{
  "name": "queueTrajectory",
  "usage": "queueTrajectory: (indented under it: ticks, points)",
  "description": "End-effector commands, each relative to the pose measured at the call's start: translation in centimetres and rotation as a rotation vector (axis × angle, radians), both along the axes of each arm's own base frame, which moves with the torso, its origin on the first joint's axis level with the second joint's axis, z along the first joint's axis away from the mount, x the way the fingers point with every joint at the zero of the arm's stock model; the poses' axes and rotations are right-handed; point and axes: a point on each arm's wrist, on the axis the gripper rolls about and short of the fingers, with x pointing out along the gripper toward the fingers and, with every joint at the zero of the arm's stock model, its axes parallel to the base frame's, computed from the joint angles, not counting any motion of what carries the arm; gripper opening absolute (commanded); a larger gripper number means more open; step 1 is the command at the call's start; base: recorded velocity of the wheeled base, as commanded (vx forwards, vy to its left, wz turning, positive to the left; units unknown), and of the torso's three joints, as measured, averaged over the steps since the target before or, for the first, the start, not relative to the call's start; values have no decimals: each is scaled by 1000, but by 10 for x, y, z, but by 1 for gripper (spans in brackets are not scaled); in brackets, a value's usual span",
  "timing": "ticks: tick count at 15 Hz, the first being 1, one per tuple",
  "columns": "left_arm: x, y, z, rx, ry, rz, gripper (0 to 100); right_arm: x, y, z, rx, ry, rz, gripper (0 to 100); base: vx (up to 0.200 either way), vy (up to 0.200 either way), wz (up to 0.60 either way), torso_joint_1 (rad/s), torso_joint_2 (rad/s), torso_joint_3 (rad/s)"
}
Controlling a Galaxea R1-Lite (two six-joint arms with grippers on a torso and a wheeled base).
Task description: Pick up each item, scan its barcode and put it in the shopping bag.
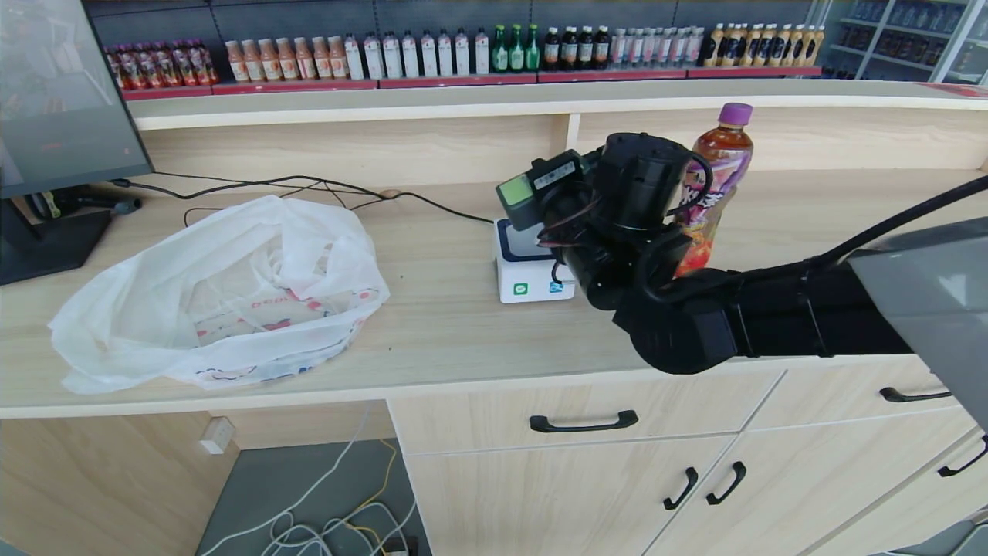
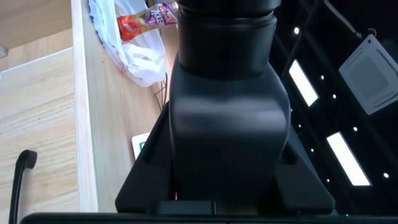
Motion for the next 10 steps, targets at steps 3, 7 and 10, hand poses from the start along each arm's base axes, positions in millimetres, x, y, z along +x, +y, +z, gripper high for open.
queueTrajectory:
  ticks: [3, 7, 10]
  points:
    - [0, 0, 0, 0, 0, 2, 100, 1, 0, 1, -1, -17, -24, 0, 0, 0, 0, 0, 0, 0]
    - [0, 0, 0, 0, 0, 2, 100, 1, 1, 4, -4, -48, -31, 0, 0, 0, 0, 0, 0, 0]
    - [0, 0, 0, 0, 0, 2, 100, 1, 2, 5, 0, -53, -32, 0, 0, 0, 0, 0, 0, 0]
